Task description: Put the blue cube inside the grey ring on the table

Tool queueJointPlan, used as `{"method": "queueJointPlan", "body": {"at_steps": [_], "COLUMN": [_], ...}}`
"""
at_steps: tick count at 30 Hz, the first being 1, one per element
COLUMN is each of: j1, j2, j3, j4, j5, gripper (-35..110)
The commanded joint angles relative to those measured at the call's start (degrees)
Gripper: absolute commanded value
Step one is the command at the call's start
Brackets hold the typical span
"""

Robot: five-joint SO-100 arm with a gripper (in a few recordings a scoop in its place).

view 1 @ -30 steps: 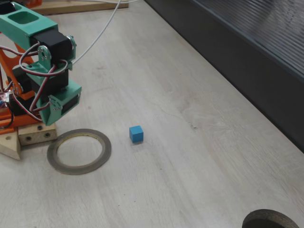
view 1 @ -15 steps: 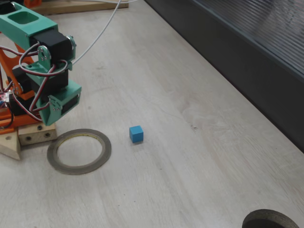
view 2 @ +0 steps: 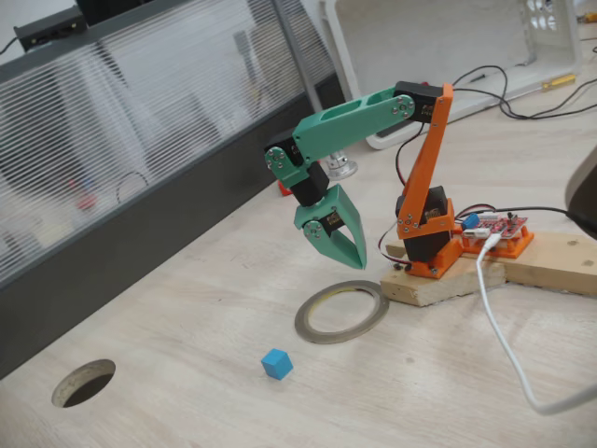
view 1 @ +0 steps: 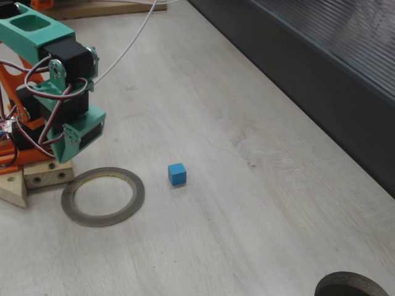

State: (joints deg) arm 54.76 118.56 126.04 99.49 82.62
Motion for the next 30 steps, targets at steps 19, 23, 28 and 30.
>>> {"method": "queueJointPlan", "body": {"at_steps": [19, 23, 28, 30], "j1": [-3.6, -10.1, -16.2, -19.3], "j2": [1.1, 1.0, 1.0, 1.0], "j3": [-0.4, -0.4, -0.4, -0.4], "j4": [-0.4, -0.4, -0.4, -0.4], "j5": [0.4, 0.4, 0.4, 0.4], "gripper": [2, 2, 2, 2]}}
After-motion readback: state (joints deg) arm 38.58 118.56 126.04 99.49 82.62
